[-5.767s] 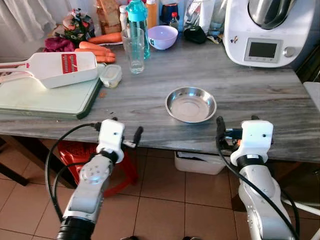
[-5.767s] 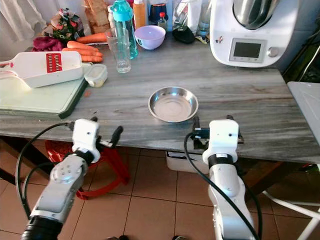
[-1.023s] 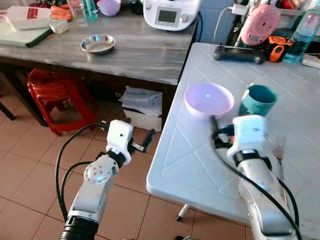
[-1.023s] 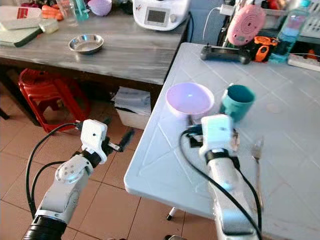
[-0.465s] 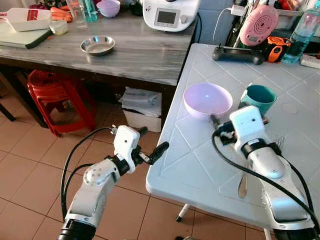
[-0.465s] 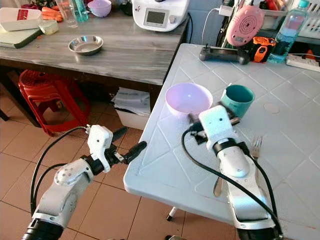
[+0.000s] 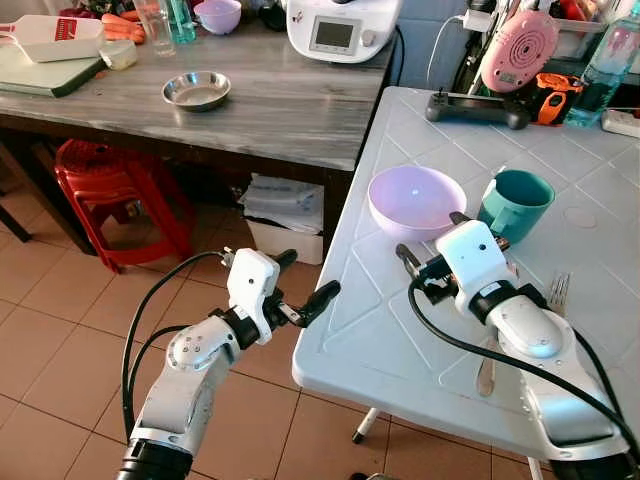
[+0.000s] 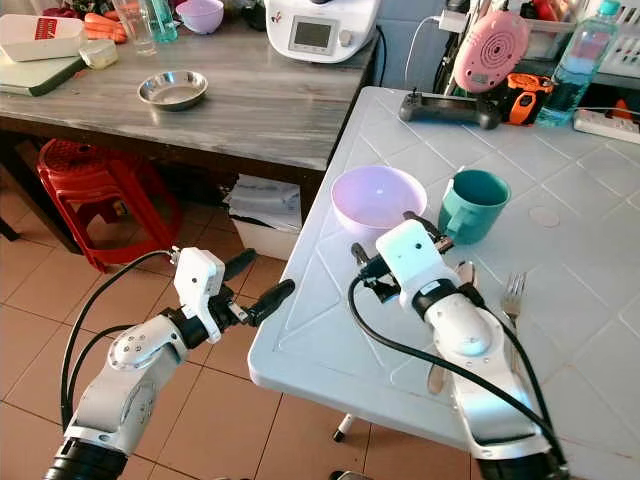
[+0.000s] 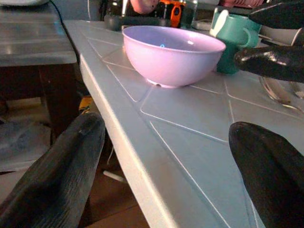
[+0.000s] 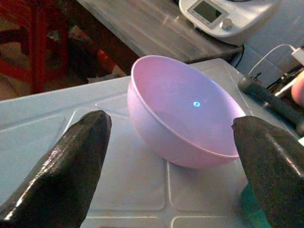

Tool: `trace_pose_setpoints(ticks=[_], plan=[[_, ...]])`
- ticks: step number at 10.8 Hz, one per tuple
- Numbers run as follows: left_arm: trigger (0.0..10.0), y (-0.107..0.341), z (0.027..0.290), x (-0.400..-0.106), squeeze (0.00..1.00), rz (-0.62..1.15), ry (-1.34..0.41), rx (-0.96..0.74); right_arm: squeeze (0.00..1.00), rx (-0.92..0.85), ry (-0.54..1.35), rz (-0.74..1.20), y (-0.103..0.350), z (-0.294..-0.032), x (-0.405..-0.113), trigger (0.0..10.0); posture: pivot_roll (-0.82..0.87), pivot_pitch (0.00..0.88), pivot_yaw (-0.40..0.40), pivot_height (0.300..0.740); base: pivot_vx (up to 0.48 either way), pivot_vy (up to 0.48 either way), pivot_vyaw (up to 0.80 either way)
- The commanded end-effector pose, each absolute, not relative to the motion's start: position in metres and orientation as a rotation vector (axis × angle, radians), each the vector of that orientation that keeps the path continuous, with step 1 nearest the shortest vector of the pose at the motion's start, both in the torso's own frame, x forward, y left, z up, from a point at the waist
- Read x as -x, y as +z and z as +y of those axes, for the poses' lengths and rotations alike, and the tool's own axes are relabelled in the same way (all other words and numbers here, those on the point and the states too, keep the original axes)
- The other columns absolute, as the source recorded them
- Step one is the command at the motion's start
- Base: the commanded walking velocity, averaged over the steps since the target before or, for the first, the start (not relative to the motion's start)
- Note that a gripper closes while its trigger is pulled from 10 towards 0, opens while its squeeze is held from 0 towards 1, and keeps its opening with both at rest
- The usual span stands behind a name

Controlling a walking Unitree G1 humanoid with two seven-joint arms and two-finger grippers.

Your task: Setting the table

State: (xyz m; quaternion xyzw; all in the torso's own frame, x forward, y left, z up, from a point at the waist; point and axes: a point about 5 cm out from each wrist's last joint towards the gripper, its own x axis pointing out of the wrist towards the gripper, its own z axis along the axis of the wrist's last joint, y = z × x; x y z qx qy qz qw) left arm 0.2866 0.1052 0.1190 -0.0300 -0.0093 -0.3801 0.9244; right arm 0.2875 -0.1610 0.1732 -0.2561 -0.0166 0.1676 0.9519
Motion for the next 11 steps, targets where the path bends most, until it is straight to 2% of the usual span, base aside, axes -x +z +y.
trace_pose_setpoints(ticks=[1, 2, 3, 7, 8, 10, 11], plan=[[10.0, 0.120, 0.105, -0.283, 0.00, -0.023, -0.808, 0.063, 0.00, 0.555, 0.388, -0.055, 0.177, -0.157, -0.289, 10.0, -0.10, 0.137, 0.012, 0.740, 0.000, 0.000, 0.00], [10.0, 0.122, 0.102, -0.283, 0.00, -0.039, -0.841, 0.052, 0.00, 0.598, 0.446, -0.077, 0.181, -0.154, -0.289, 10.0, -0.10, 0.137, 0.012, 0.740, 0.000, 0.000, 0.00], [10.0, 0.125, 0.102, -0.286, 0.00, -0.045, -0.847, 0.042, 0.00, 0.655, 0.431, -0.047, 0.180, -0.162, -0.297, 10.0, -0.10, 0.138, 0.010, 0.740, 0.000, 0.000, 0.00], [10.0, 0.125, 0.102, -0.286, 0.00, -0.041, -0.882, 0.005, 0.00, 0.704, 0.504, 0.022, 0.176, -0.163, -0.320, 10.0, -0.10, 0.146, 0.018, 0.740, 0.000, 0.000, 0.00], [10.0, 0.123, 0.101, -0.283, 0.00, -0.036, -0.885, 0.006, 1.00, 0.711, 0.519, 0.000, 0.184, -0.162, -0.330, 10.0, -0.09, 0.150, 0.017, 0.740, 0.000, 0.000, 0.00], [10.0, 0.120, 0.100, -0.279, 0.00, -0.030, -0.893, 0.002, 1.00, 0.754, 0.501, -0.004, 0.187, -0.162, -0.338, 10.0, -0.09, 0.153, 0.016, 0.740, 0.000, 0.000, 0.00], [10.0, 0.121, 0.099, -0.279, 0.00, -0.031, -0.896, 0.000, 0.00, 0.750, 0.518, 0.024, 0.185, -0.165, -0.340, 10.0, -0.09, 0.154, 0.017, 0.740, 0.000, 0.000, 0.00]])
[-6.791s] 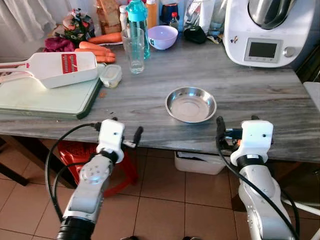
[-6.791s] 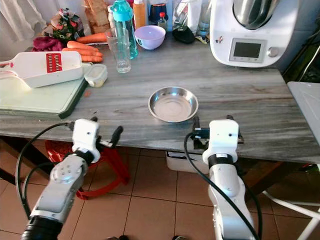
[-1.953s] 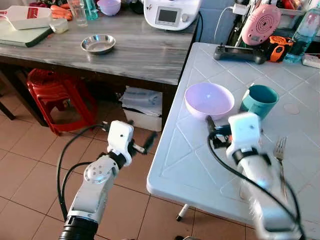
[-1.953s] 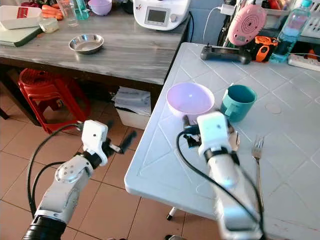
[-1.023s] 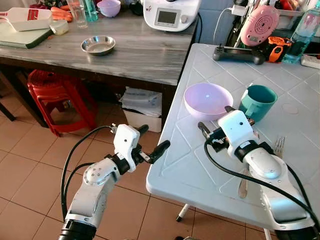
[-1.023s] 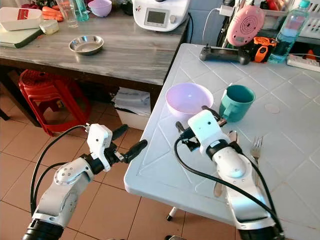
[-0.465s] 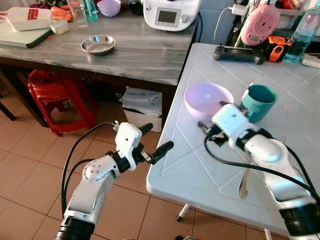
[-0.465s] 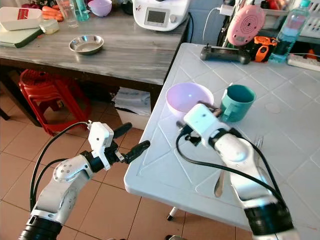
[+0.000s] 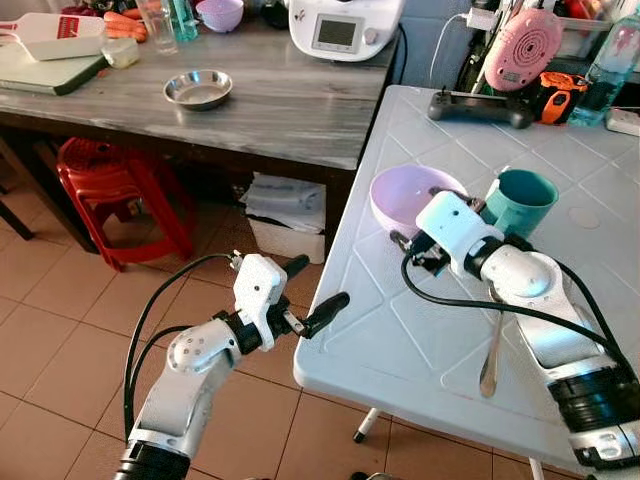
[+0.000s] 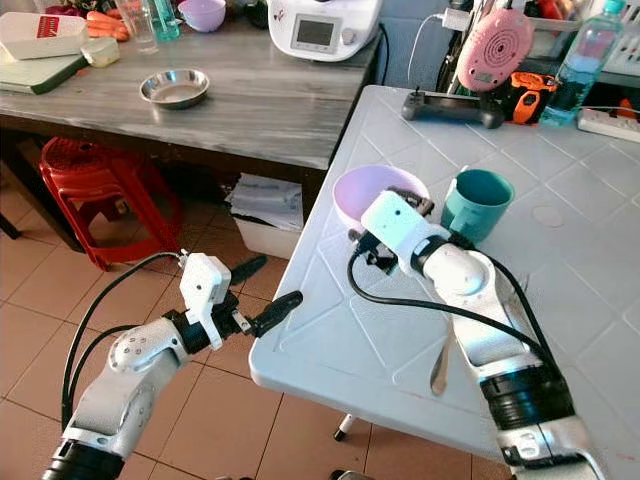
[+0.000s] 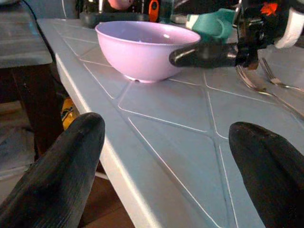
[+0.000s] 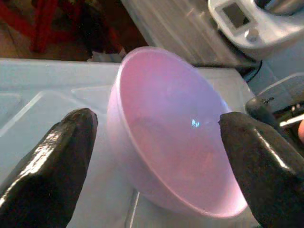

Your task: Setting the table

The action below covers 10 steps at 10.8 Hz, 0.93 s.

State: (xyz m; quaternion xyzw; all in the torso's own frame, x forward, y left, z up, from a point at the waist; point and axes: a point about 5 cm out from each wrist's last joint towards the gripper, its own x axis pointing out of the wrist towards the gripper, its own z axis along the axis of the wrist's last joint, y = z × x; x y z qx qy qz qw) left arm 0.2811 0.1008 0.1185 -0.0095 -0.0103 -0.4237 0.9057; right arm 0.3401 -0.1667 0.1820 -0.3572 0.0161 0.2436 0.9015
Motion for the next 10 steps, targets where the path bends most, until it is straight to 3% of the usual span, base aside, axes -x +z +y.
trace_pose_setpoints(ticks=[1, 9, 10], plan=[[10.0, 0.122, 0.099, -0.279, 0.00, -0.037, -0.903, -0.004, 0.00, 0.749, 0.528, 0.045, 0.184, -0.168, -0.342, 10.0, -0.09, 0.154, 0.017, 0.740, 0.000, 0.000, 0.00], [10.0, 0.127, 0.090, -0.265, 0.00, -0.083, -1.035, -0.043, 0.00, 0.785, 0.595, 0.134, 0.167, -0.193, -0.367, 10.0, -0.08, 0.145, 0.020, 0.740, 0.000, 0.000, 0.00], [10.0, 0.127, 0.090, -0.265, 0.00, -0.083, -1.035, -0.043, 0.00, 0.798, 0.602, 0.128, 0.168, -0.194, -0.370, 4.8, -0.08, 0.145, 0.020, 0.740, 0.000, 0.000, 0.00]])
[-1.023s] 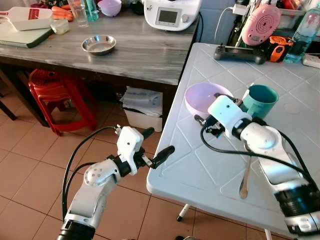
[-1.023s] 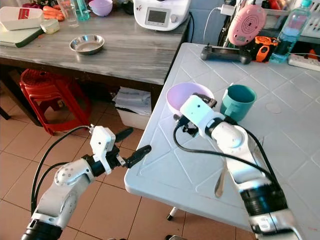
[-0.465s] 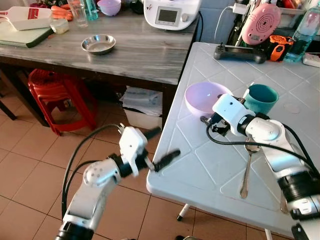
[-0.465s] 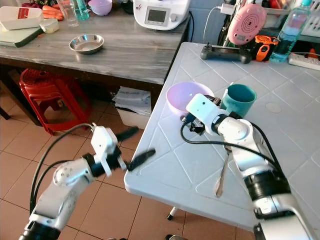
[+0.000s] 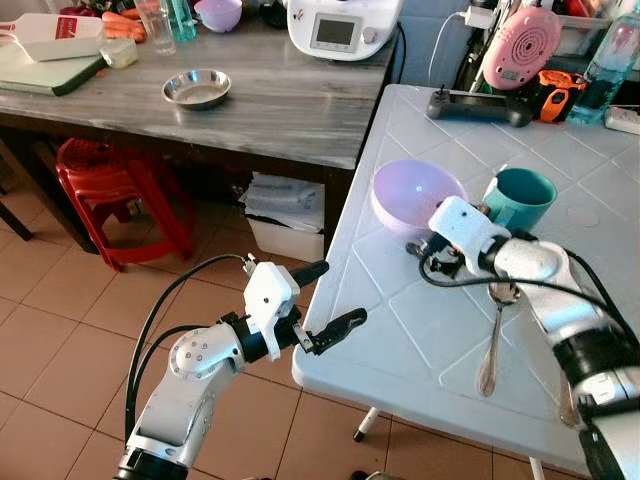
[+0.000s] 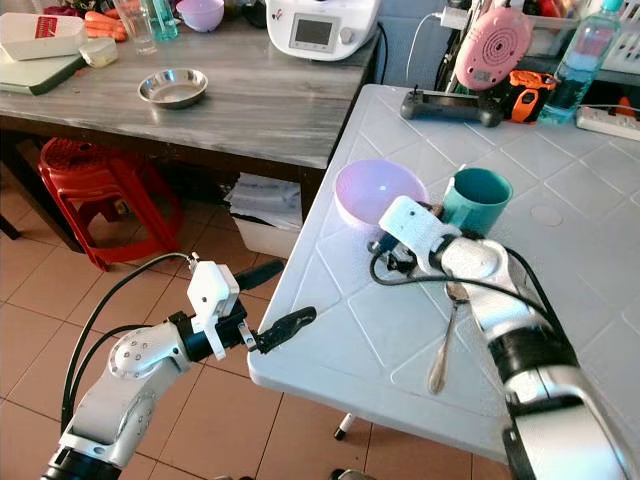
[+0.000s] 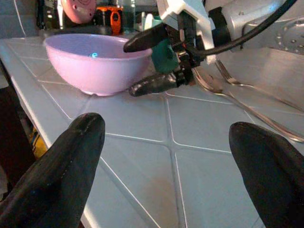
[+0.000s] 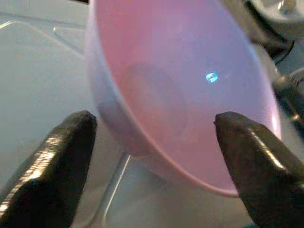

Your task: Setting the table

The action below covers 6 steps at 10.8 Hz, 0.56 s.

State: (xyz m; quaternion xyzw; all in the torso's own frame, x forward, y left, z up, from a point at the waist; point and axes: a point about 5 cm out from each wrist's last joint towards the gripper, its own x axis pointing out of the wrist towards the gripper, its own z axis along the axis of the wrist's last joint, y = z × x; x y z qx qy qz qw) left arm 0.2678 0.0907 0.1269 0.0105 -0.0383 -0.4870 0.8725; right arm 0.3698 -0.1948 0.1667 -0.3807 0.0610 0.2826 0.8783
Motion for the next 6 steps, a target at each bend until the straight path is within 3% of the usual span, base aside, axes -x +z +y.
trace_pose_setpoints(ticks=[1, 2, 3, 5, 6], plan=[[10.0, 0.1270, 0.0902, -0.2641, 0.00, -0.081, -1.035, -0.045, 0.00, 0.835, 0.602, 0.121, 0.1694, -0.1945, -0.3717, 0.0, -0.07, 0.150, 0.020, 0.740, 0.000, 0.000, 0.00], [10.0, 0.1269, 0.0905, -0.2636, 0.00, -0.079, -1.034, -0.046, 0.00, 0.857, 0.599, 0.113, 0.1709, -0.1953, -0.3734, 2.4, -0.07, 0.150, 0.020, 0.740, 0.000, 0.000, 0.00], [10.0, 0.1269, 0.0908, -0.2634, 0.00, -0.079, -1.030, -0.045, 0.00, 0.871, 0.592, 0.096, 0.1735, -0.1956, -0.3749, 3.0, -0.07, 0.150, 0.020, 0.740, 0.000, 0.000, 0.00], [10.0, 0.1268, 0.0895, -0.2611, 0.00, -0.082, -1.036, -0.042, 0.00, 0.884, 0.595, 0.084, 0.1713, -0.1977, -0.3752, 1.6, -0.07, 0.150, 0.017, 0.740, 0.000, 0.000, 0.00], [10.0, 0.1263, 0.0893, -0.2609, 0.00, -0.080, -1.038, -0.043, 0.00, 0.887, 0.599, 0.086, 0.1693, -0.1987, -0.3744, 1.6, -0.07, 0.150, 0.017, 0.740, 0.000, 0.000, 0.00]])
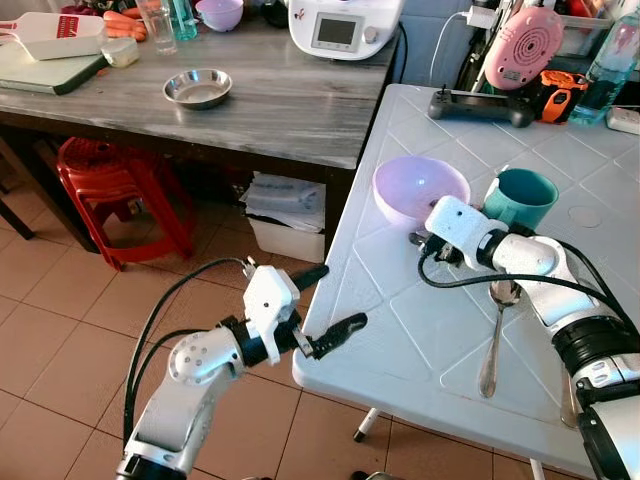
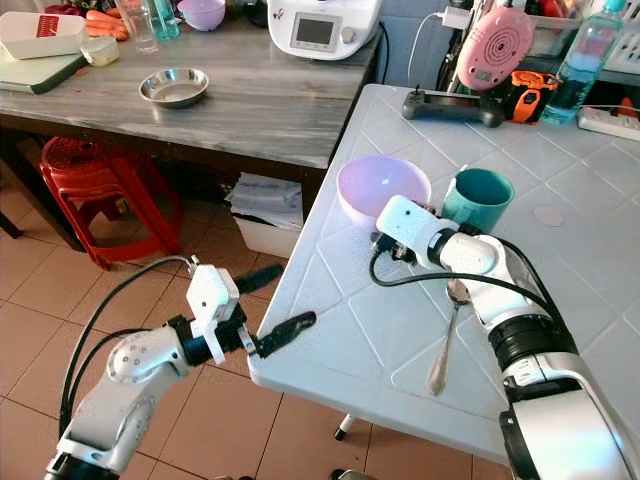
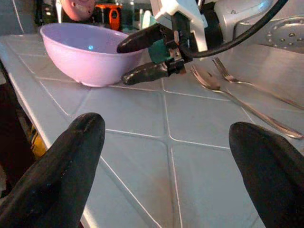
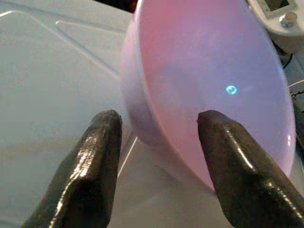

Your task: Setting the table

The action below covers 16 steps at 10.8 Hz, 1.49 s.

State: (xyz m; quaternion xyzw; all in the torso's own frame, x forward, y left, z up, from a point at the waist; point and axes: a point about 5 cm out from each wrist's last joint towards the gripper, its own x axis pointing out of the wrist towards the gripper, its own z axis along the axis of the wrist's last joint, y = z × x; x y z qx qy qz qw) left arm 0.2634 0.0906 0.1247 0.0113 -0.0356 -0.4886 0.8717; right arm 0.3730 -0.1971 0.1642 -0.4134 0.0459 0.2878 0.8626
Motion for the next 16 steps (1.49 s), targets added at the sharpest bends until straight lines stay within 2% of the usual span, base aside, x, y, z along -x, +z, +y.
trace_pose_setpoints(ticks=[1, 2, 3, 5, 10, 13, 14, 15, 16], plan=[[10.0, 0.126, 0.090, -0.262, 0.00, -0.080, -1.028, -0.047, 0.00, 0.885, 0.594, 0.083, 0.170, -0.200, -0.375, 1.2, -0.07, 0.151, 0.017, 0.740, 0.000, 0.000, 0.00], [10.0, 0.126, 0.092, -0.265, 0.00, -0.084, -0.999, -0.058, 0.00, 0.886, 0.591, 0.078, 0.171, -0.201, -0.375, 0.1, -0.07, 0.152, 0.016, 0.740, 0.000, 0.000, 0.00], [10.0, 0.125, 0.094, -0.270, 0.00, -0.088, -0.955, -0.078, 0.00, 0.887, 0.588, 0.074, 0.172, -0.202, -0.375, 0.0, -0.07, 0.152, 0.016, 0.740, 0.000, 0.000, 0.00], [10.0, 0.122, 0.103, -0.277, 0.00, -0.084, -0.865, -0.113, 0.00, 0.921, 0.593, 0.046, 0.175, -0.202, -0.375, 0.0, -0.08, 0.156, 0.017, 0.740, 0.000, 0.000, 0.00], [10.0, 0.119, 0.102, -0.279, 0.00, -0.087, -0.854, -0.125, 0.00, 0.935, 0.584, 0.033, 0.175, -0.206, -0.374, 0.0, -0.08, 0.154, 0.017, 0.740, 0.000, 0.000, 0.00], [10.0, 0.118, 0.103, -0.281, 0.00, -0.084, -0.848, -0.142, 0.00, 0.987, 0.588, -0.051, 0.185, -0.198, -0.373, 0.0, -0.08, 0.142, 0.029, 0.740, 0.000, 0.000, 0.00], [10.0, 0.120, 0.105, -0.282, 0.00, -0.088, -0.840, -0.147, 0.00, 0.972, 0.575, -0.089, 0.187, -0.195, -0.368, 1.0, -0.08, 0.142, 0.029, 0.740, 0.000, 0.000, 0.00], [10.0, 0.120, 0.107, -0.285, 0.00, -0.088, -0.811, -0.158, 0.00, 0.953, 0.557, -0.136, 0.191, -0.189, -0.365, 9.5, -0.07, 0.134, 0.028, 0.740, 0.000, 0.000, 0.00], [10.0, 0.118, 0.111, -0.290, 0.00, -0.073, -0.747, -0.173, 0.00, 0.915, 0.537, -0.191, 0.196, -0.181, -0.361, 10.0, -0.07, 0.132, 0.029, 0.740, 0.000, 0.000, 0.00]])
